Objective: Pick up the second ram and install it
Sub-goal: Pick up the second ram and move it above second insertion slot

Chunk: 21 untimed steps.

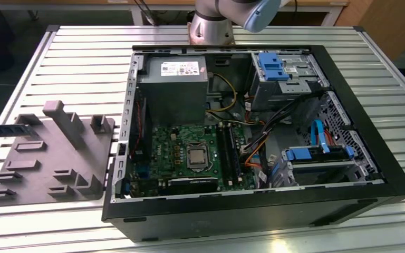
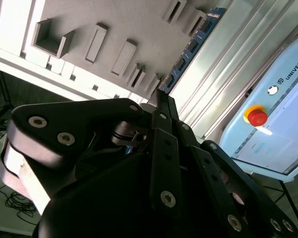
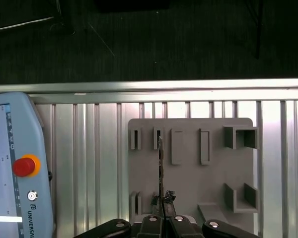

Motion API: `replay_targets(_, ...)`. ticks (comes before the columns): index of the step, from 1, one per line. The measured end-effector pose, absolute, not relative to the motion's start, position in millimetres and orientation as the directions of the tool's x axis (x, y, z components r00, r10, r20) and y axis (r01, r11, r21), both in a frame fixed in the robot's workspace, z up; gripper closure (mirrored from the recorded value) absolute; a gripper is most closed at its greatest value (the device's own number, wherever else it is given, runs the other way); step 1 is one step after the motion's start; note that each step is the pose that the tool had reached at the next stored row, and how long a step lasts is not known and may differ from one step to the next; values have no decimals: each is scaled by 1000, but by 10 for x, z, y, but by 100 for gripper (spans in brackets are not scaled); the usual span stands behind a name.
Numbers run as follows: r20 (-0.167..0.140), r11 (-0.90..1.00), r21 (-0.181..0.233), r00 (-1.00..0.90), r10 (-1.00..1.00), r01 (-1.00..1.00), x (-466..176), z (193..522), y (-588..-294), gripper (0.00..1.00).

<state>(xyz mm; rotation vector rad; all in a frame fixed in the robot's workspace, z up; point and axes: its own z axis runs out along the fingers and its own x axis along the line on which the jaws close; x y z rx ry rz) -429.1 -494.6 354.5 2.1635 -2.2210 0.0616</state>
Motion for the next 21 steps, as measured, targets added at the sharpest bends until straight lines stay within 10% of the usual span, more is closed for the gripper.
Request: replay_targets(21, 57, 26, 0, -26, -998, -1000, -4291, 3676, -4946, 88)
